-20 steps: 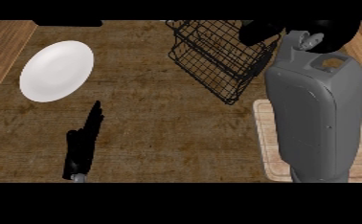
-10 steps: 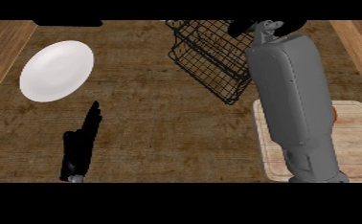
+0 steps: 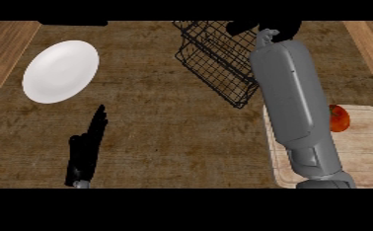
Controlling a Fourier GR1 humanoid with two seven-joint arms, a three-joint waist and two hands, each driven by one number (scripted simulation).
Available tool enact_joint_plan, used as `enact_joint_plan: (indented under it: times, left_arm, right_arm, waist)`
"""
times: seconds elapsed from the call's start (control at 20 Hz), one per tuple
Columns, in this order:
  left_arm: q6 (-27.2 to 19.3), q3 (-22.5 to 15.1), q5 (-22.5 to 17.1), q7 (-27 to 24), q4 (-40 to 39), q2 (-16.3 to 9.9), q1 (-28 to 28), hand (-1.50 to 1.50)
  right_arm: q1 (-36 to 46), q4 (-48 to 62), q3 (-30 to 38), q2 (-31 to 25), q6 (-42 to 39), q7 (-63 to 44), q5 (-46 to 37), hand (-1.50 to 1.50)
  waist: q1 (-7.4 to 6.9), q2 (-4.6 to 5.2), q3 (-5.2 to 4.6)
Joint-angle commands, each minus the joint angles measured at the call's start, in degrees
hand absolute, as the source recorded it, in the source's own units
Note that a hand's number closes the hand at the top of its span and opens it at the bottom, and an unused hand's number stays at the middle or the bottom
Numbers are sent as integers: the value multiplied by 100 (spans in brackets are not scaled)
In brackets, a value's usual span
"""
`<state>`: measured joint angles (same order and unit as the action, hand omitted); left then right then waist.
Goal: Pick the squash from the cutting board and place it in the tiered basket
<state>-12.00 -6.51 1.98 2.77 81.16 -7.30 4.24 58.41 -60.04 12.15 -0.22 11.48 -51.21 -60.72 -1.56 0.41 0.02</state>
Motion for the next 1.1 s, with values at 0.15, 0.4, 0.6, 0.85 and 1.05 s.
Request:
enact_joint_plan:
  times: [0.15, 0.4, 0.6, 0.85, 1.05]
  left_arm:
    - [-70, -41, 122, -74, -153, 90, -59, 0]
    - [-112, -99, 165, -115, 4, 159, 101, 0]
    - [81, 298, -89, -315, -394, -41, -112, 0]
    - [-44, 167, -24, -233, -313, 127, 146, 0]
    - [-80, 154, -47, -102, 15, 113, 441, 0]
  right_arm:
    - [135, 437, 272, 22, 1470, 747, 1293, -150]
    - [125, 185, 267, 22, 2201, 1151, 1791, -150]
    - [-297, -515, 209, -47, 2958, 994, 1028, -150]
    - [-846, -1699, 377, -365, 2763, -151, 246, -150]
    - [-1692, -3338, 601, -694, 1927, -470, 467, -150]
  waist:
    - [-14, 4, 0]
    - [49, -24, 0]
    - [216, -66, -6]
    - [383, -136, -10]
    - [498, -180, -4]
